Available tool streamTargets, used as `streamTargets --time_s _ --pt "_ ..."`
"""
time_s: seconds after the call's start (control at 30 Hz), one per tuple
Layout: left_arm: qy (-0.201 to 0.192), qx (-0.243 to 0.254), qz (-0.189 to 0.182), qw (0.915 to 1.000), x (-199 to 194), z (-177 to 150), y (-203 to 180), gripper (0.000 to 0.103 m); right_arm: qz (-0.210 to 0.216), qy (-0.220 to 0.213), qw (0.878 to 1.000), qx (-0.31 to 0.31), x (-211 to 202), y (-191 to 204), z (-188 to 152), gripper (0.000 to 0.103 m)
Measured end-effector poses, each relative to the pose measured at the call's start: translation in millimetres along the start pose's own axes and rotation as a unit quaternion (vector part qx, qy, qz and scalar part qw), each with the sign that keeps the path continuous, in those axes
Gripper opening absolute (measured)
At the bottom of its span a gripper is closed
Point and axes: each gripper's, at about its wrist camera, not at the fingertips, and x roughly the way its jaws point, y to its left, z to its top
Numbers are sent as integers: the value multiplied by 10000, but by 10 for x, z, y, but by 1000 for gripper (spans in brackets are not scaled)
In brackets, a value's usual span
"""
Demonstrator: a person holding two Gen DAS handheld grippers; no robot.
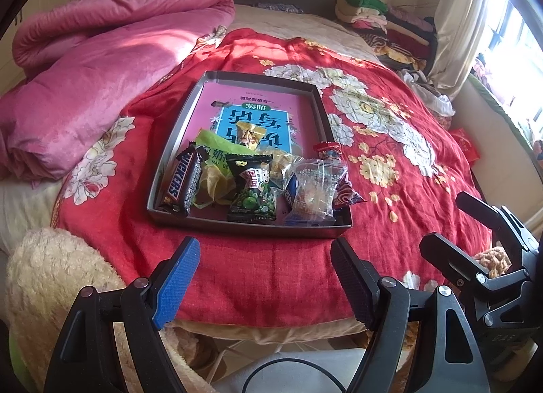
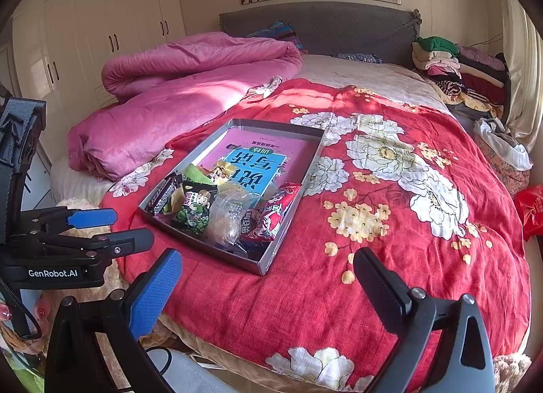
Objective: Organize snacks
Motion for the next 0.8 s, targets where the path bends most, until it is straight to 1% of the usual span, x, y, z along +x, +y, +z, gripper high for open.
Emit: streamTargets --time_s 0.3,0.57,0.7,0.8 --pt "-33 22 32 10000 -4 5 -6 80 -60 -49 10000 16 -19 -17 8 102" --pt "39 -1 141 9999 25 -2 0 80 -79 -73 9999 20 -30 -23 3 102" --pt "67 -46 146 9999 39 -1 8 80 -106 -114 9999 26 -47 -35 9 102" --pt "43 -100 82 9999 36 5 12 80 -115 -127 9998 38 -54 -38 13 102"
